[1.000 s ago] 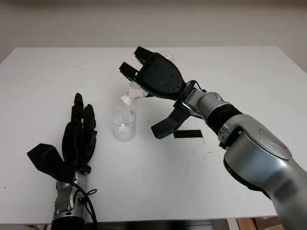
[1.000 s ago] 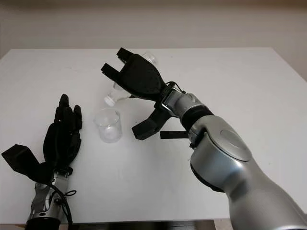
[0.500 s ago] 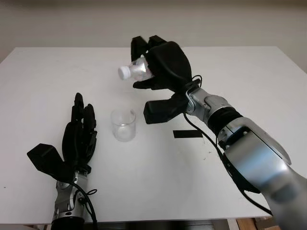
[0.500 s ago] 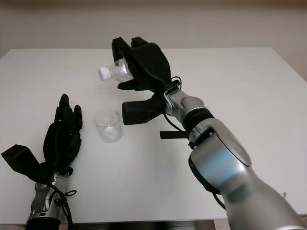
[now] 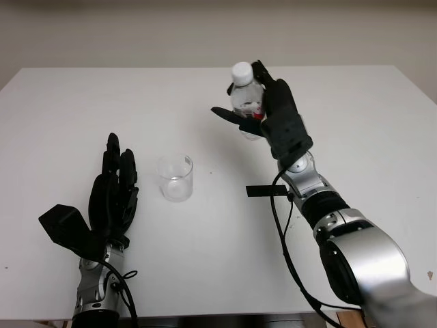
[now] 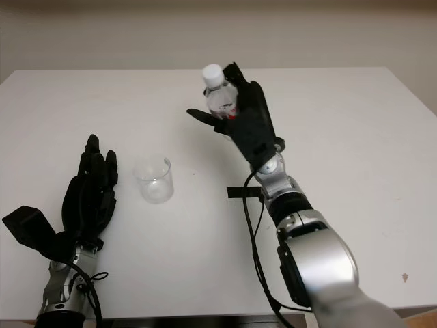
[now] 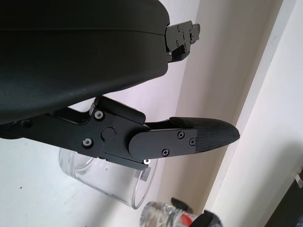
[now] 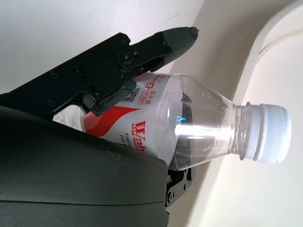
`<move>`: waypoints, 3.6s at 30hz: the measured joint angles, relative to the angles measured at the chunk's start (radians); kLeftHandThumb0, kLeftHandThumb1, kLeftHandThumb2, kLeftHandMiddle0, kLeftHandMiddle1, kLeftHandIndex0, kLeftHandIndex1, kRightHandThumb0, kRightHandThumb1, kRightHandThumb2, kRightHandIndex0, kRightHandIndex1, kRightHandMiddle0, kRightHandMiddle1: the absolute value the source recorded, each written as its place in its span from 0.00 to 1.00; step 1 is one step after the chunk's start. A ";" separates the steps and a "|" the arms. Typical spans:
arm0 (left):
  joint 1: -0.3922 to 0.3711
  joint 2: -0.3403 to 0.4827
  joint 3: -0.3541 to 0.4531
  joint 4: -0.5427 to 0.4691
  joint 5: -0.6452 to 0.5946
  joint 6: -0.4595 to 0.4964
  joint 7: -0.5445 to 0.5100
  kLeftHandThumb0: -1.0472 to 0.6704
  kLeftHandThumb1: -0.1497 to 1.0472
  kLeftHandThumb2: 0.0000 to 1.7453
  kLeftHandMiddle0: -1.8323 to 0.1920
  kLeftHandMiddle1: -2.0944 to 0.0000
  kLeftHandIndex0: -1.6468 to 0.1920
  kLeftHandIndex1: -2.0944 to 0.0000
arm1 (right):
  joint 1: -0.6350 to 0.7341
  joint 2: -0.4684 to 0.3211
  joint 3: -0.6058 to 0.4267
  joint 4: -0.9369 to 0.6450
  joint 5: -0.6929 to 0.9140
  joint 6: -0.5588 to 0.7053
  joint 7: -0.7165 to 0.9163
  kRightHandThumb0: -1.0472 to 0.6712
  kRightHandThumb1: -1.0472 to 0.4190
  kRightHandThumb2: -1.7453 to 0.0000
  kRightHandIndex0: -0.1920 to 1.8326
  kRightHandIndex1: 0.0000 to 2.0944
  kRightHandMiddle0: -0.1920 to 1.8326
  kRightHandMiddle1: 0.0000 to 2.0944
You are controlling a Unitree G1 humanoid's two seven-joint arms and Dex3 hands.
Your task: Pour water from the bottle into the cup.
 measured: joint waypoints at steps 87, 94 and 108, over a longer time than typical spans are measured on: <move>0.057 0.008 0.007 -0.074 -0.029 0.059 -0.035 0.17 1.00 0.26 0.99 0.97 0.99 0.97 | 0.417 0.060 -0.083 -0.769 0.057 0.741 0.121 0.41 0.00 0.80 0.78 1.00 0.57 1.00; 0.057 0.010 0.011 -0.076 -0.031 0.066 -0.035 0.17 1.00 0.25 0.99 0.97 0.99 0.97 | 0.414 0.060 -0.088 -0.758 0.068 0.735 0.151 0.40 0.00 0.82 0.79 1.00 0.59 1.00; 0.058 0.019 0.015 -0.075 -0.032 0.070 -0.040 0.17 1.00 0.25 0.99 0.98 0.99 0.98 | 0.414 0.026 -0.075 -0.760 0.087 0.746 0.267 0.28 0.08 0.98 0.52 1.00 0.26 1.00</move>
